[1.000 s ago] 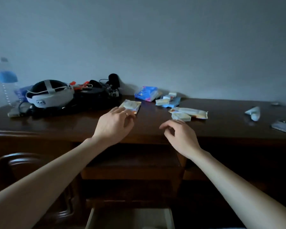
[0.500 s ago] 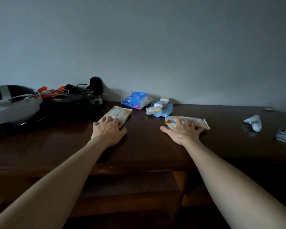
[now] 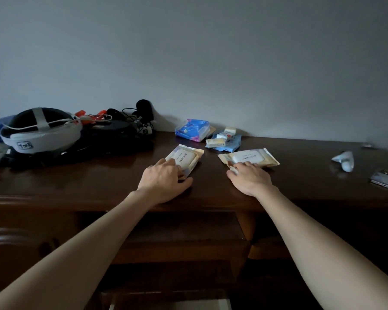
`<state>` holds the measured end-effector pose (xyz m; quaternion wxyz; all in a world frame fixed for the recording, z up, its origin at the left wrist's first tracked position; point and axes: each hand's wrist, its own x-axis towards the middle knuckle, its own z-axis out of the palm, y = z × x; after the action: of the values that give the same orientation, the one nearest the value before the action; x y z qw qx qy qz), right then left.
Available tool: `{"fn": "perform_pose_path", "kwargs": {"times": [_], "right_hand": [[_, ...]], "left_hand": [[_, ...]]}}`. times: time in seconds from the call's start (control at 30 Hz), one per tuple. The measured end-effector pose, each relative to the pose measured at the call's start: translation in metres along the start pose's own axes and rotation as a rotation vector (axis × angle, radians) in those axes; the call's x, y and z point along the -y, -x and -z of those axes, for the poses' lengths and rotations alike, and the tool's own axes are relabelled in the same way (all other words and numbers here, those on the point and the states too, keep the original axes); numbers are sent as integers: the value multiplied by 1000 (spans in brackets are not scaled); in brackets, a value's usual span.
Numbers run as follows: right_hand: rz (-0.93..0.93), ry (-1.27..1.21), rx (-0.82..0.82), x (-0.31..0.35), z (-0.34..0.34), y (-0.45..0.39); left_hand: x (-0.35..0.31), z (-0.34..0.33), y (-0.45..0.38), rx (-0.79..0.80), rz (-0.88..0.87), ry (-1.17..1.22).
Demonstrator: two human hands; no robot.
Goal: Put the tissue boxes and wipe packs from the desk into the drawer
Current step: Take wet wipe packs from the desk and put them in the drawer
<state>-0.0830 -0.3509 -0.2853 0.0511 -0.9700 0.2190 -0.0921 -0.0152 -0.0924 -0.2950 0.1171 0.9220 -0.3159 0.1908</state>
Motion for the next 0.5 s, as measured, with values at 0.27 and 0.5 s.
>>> {"fn": "perform_pose_path", "kwargs": {"times": [0.27, 0.5], "right_hand": [[338, 95, -314, 33, -5, 123], [294, -31, -591, 8, -8, 153]], "left_hand": [[-24, 23, 111, -293, -272, -21], [-27, 31, 140, -310, 252, 623]]}}
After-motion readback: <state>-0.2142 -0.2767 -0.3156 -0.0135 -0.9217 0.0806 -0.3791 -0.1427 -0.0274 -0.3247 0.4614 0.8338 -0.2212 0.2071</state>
